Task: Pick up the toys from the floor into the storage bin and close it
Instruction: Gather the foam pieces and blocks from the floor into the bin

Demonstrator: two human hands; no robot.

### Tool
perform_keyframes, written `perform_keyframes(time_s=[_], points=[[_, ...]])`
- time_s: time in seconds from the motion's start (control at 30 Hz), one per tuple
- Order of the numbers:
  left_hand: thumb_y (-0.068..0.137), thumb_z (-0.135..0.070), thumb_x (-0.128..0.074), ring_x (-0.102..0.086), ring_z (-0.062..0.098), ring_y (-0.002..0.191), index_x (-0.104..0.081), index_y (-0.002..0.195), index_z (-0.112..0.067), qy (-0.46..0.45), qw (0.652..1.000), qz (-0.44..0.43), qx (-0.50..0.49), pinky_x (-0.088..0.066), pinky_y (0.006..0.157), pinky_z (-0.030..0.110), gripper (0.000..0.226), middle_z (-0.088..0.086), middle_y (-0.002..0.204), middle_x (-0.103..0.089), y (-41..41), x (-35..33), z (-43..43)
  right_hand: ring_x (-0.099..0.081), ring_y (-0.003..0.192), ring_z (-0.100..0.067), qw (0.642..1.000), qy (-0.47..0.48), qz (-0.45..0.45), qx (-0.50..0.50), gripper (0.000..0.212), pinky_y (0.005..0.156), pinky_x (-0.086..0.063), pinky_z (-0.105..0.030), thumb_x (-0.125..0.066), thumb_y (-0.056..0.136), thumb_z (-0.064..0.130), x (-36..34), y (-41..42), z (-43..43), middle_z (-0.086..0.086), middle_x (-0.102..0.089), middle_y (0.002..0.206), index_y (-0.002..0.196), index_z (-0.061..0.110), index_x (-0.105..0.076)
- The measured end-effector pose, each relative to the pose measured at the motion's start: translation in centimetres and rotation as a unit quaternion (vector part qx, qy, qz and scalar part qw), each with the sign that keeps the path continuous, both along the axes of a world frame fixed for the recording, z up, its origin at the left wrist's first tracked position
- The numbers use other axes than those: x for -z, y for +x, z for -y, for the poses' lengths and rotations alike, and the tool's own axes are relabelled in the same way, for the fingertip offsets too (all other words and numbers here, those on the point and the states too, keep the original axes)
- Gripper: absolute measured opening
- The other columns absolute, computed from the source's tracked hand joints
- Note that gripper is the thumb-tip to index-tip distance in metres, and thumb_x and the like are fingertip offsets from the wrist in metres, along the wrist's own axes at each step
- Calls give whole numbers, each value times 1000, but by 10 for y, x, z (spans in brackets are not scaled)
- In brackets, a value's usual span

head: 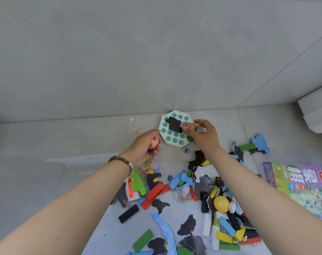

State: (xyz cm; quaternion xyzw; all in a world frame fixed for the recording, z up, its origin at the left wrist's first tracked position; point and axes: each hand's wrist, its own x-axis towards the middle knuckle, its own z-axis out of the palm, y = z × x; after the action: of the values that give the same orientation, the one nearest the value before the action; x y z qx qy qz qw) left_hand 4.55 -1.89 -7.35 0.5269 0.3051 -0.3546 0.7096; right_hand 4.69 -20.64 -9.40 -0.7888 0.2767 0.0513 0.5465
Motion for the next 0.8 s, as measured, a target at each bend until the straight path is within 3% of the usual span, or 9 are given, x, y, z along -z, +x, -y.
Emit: perform_keyframes(time_s=[0.07, 0.17, 0.23, 0.33, 0.5, 0.6, 0.7, 0.8], points=[[91, -30, -57, -48, 10, 55, -51, 90, -12, 1, 1000, -7, -1, -37, 34, 13, 19, 4, 74, -52, 2, 0, 1, -58, 97, -18, 1000, -11, -4, -2, 42, 64, -46, -13, -78, 74, 28, 4, 1, -2, -5, -54, 114, 110, 16, -59], [92, -30, -57, -48, 11, 55, -52, 92, -15, -8, 1000, -3, -4, -37, 34, 14, 15, 4, 73, -53, 1, 1, 3, -55, 79, -10, 999, 22, 15, 33, 27, 55, -44, -4, -76, 77, 19, 7, 1, -11, -6, -58, 103, 99, 17, -60], [93, -28, -55, -48, 11, 54, -54, 100, -19, -18, 1000, 6, -11, -36, 34, 14, 12, 4, 72, -52, -1, 2, 4, -57, 80, -10, 996, 49, 22, 75, 26, 53, -44, -2, -77, 76, 18, 10, 2, -16, -8, -59, 104, 96, 17, -60], [94, -27, -51, -47, 10, 52, -55, 112, -24, -23, 999, 29, -3, -36, 35, 14, 18, 3, 70, -51, -4, 2, 5, -59, 79, -11, 988, 92, 36, 115, 28, 55, -46, -5, -77, 76, 16, 8, 2, -21, -6, -62, 97, 100, 11, -61], [96, -26, -47, -46, 10, 55, -58, 109, -38, -34, 996, 73, 24, -36, 38, 14, 21, -1, 67, -52, -8, -7, 5, -57, 75, -4, 978, 144, 53, 141, 24, 57, -47, -4, -74, 78, 10, -2, -1, -22, 7, -58, 85, 98, 9, -60], [96, -27, -47, -47, 9, 56, -58, 105, -42, -17, 995, 90, 31, -35, 39, 15, 21, -2, 69, -53, -6, -23, -1, -63, 82, -11, 974, 174, 59, 130, 22, 71, -53, -14, -76, 77, 12, -18, -4, -21, 3, -62, 87, 93, 10, -61], [95, -29, -49, -47, 9, 56, -59, 109, -36, -8, 994, 108, 24, -34, 40, 15, 18, -1, 70, -53, -6, -57, -16, -65, 86, -16, 975, 184, 67, 104, 18, 80, -55, -28, -77, 76, 15, -58, -2, -23, 0, -66, 90, 88, 14, -64], [93, -35, -54, -47, 11, 54, -58, 107, -22, 29, 993, 114, 10, -35, 38, 16, 20, 1, 73, -55, -9, -107, -35, -66, 79, -14, 978, 187, 83, 50, 23, 72, -54, -24, -77, 76, 17, -118, 0, -39, -4, -68, 94, 94, 12, -65]])
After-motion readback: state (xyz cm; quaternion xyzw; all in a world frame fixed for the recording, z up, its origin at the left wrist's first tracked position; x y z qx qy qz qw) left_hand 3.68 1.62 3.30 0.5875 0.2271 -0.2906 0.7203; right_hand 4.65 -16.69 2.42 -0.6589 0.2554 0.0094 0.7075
